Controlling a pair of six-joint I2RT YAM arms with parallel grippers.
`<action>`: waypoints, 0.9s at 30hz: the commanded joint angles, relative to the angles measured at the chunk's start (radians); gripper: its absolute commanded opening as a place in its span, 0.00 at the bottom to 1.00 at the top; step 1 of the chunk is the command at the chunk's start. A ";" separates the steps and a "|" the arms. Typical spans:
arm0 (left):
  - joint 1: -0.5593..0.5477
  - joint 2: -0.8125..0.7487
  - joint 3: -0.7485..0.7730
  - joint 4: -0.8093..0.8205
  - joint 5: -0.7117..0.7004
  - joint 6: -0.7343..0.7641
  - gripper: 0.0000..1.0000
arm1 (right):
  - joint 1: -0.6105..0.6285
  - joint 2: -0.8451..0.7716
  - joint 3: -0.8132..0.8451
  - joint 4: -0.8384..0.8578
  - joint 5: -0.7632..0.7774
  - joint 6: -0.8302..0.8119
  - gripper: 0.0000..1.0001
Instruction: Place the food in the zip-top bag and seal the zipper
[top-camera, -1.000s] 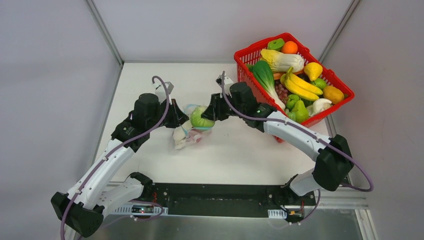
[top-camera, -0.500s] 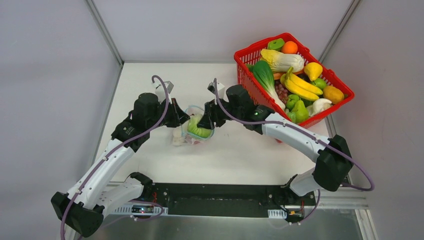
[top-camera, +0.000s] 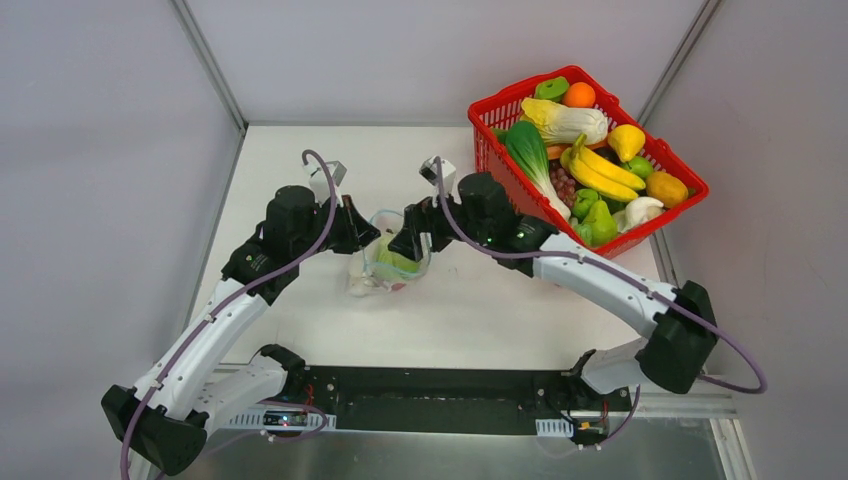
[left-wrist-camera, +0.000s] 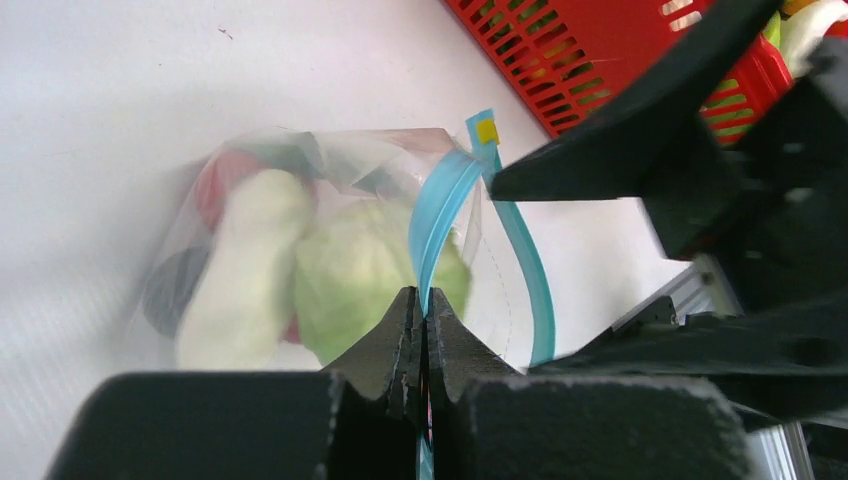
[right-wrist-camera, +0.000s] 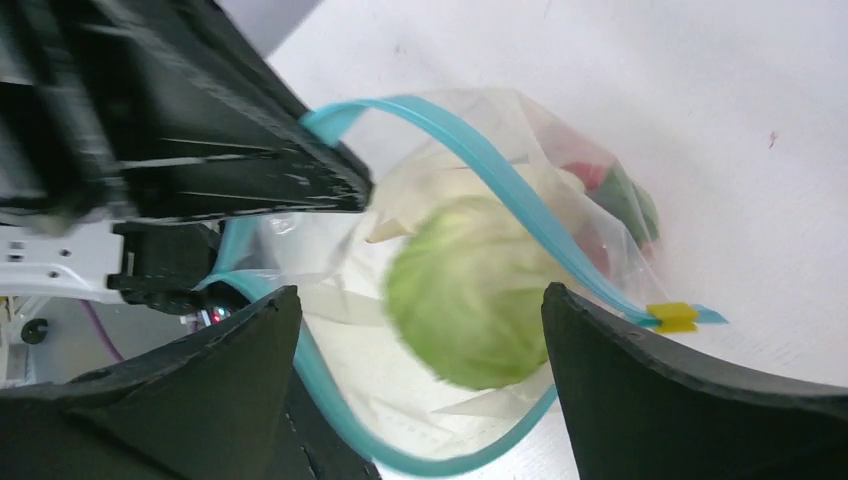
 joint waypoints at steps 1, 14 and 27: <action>0.001 -0.023 0.008 0.056 -0.035 -0.014 0.00 | 0.000 -0.141 -0.016 0.103 0.083 0.033 0.93; 0.002 -0.025 0.012 0.035 -0.060 -0.004 0.00 | -0.043 -0.113 -0.075 -0.012 0.181 0.363 0.74; 0.001 -0.022 0.017 0.027 -0.065 -0.007 0.00 | -0.035 -0.122 0.009 -0.203 0.473 0.281 0.74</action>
